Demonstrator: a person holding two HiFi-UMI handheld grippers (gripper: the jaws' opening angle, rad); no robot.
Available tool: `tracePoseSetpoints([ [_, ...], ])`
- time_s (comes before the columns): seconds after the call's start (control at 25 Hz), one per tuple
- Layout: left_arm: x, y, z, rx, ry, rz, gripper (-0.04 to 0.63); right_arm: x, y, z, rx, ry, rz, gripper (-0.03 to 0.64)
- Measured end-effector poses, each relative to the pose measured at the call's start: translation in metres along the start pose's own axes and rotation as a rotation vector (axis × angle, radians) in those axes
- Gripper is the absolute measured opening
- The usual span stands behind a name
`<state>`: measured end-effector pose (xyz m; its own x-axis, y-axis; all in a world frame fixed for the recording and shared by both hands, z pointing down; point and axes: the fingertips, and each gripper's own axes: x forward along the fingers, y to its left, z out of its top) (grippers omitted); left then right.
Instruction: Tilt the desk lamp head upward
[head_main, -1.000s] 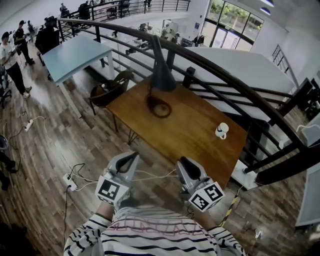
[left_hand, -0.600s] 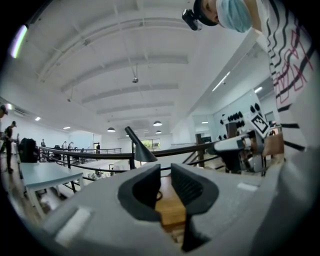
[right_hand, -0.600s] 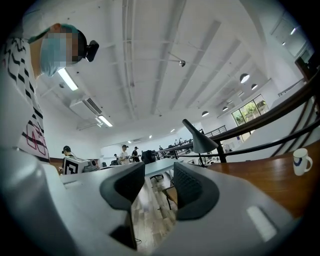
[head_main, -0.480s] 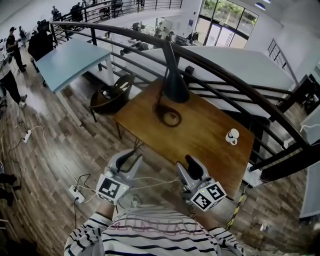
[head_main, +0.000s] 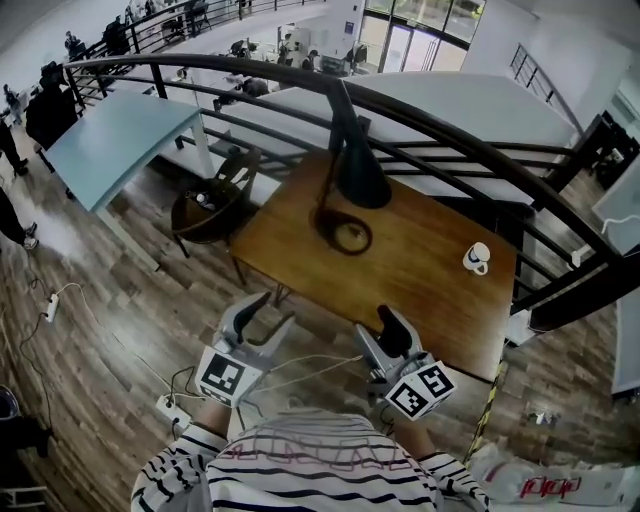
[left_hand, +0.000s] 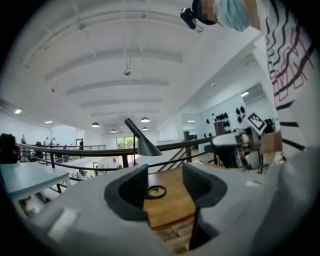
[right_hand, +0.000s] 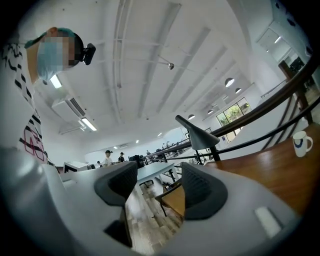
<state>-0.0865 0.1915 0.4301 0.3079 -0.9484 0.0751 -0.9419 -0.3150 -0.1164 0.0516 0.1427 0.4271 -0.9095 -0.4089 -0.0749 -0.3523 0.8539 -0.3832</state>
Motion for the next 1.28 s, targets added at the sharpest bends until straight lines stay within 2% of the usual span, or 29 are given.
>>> tracePoseSetpoints([
  [0.28, 0.021, 0.022, -0.015, -0.038, 0.011, -0.038, 0.225, 0.022, -0.015, -0.005, 0.030, 0.022, -0.040, 0.273],
  [0.44, 0.033, 0.041, -0.019, -0.045, 0.017, -0.029, 0.225, 0.044, -0.027, -0.001, 0.036, 0.030, -0.033, 0.275],
  [0.8, 0.096, 0.083, -0.011, -0.027, 0.033, 0.029, 0.229, 0.100, -0.094, 0.027, 0.058, 0.036, 0.024, 0.276],
  [1.28, 0.205, 0.084, -0.007, -0.002, 0.058, 0.064, 0.229, 0.116, -0.192, 0.058, 0.103, 0.045, 0.073, 0.278],
])
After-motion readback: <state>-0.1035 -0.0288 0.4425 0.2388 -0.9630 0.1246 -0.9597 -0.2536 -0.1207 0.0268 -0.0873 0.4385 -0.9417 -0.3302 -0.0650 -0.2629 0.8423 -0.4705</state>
